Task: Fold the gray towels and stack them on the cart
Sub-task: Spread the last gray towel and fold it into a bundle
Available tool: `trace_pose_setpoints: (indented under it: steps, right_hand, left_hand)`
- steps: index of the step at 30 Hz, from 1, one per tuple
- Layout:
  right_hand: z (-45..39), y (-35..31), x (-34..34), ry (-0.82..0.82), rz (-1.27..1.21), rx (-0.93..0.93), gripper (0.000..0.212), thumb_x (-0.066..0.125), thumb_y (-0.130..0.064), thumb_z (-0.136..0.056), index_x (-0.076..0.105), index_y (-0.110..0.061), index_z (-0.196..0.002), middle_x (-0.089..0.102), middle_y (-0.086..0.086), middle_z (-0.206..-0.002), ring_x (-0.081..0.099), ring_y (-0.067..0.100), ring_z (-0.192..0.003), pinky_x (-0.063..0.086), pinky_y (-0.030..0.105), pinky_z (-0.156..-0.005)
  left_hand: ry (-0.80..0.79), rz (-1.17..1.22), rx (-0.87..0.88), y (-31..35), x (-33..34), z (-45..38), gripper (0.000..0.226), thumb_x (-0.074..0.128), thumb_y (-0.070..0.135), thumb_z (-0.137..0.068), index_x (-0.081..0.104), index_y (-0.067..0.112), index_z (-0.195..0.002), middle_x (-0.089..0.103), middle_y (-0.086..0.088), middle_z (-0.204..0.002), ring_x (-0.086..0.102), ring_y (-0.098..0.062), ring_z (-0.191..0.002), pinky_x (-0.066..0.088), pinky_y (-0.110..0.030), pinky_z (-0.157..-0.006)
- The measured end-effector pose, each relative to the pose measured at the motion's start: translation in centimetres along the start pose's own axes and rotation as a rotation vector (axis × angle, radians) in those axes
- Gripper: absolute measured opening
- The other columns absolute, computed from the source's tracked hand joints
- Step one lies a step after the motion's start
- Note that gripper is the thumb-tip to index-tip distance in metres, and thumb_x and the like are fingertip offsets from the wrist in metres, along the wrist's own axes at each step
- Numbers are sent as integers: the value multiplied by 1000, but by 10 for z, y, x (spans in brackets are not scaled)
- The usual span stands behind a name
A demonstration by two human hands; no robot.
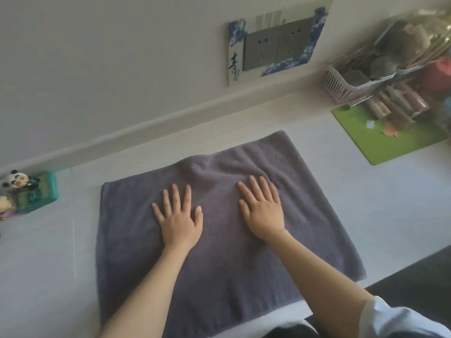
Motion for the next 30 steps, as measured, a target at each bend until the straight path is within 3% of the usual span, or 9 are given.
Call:
trace_pose_setpoints:
  steps: [4,7,9,11,13,15,20,25,30]
  right_hand:
    - [-16,62,-17,-8,12,316,55,12,-40,-97,9,-26,-150,3,1,-159,-7,21,-146,-13,44,-116]
    - [-26,9,-25,86,-9,104,56,20,-33,-94,30,-17,-146,22,7,-155,10,26,-145,-6,44,-116]
    - [-31,-51,-18,33,-52,-224,50,31,-33,-92,43,-21,-139,37,6,-149,26,26,-140,7,42,-115]
    - [-42,-75,-5,-66,-18,-392,47,31,-38,-94,45,-27,-138,42,1,-146,34,25,-137,13,42,-112]
    - [-70,-47,-5,-60,-3,-304,49,30,-45,-93,42,-32,-139,41,-1,-146,35,25,-137,14,43,-112]
    - [-96,12,-17,10,-26,-53,53,26,-48,-91,36,-34,-141,34,0,-150,28,25,-141,10,42,-115]
    - [-119,122,-35,-24,5,329,54,17,-46,-96,9,-36,-149,5,-6,-159,-1,20,-146,-2,43,-118]
    - [-112,98,-40,49,32,296,56,15,-41,-96,16,-24,-149,9,2,-158,-1,22,-146,-11,41,-116]
    - [-25,6,-23,54,-38,-33,55,30,-44,-92,44,-19,-139,36,7,-149,22,28,-141,10,46,-115]
  left_hand:
    - [62,57,-33,1,-10,-5,64,29,50,-85,44,22,-140,41,-15,-145,34,-37,-134,15,-61,-108]
    - [222,182,-41,7,-38,-24,49,39,37,-78,65,12,-113,57,-18,-115,54,-41,-106,36,-58,-96]
    - [193,185,32,19,-41,-45,51,39,34,-81,61,13,-122,53,-20,-127,49,-44,-117,31,-58,-104]
    - [95,96,91,27,-27,-62,60,33,42,-84,45,22,-139,39,-17,-147,32,-42,-135,16,-63,-110]
    - [46,28,74,23,-15,-70,64,28,49,-86,32,27,-146,30,-12,-153,23,-41,-140,10,-67,-109]
    - [38,8,45,18,-11,-73,65,26,52,-88,26,28,-148,27,-10,-155,19,-42,-141,10,-68,-109]
    - [64,8,58,20,-13,-74,65,29,52,-87,29,27,-147,28,-11,-154,20,-43,-140,13,-69,-108]
    - [64,12,58,21,-14,-75,65,30,51,-86,33,26,-146,30,-12,-153,23,-42,-140,13,-68,-108]
    - [55,201,73,14,-19,-72,65,28,48,-88,35,19,-146,23,-13,-155,18,-34,-144,5,-61,-113]
Point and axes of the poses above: each hand's wrist, its own z-axis away from the middle knuckle, its own x-axis out of the palm, y = z × x, the point moved 9 cm from there along -z, towards the middle knuckle
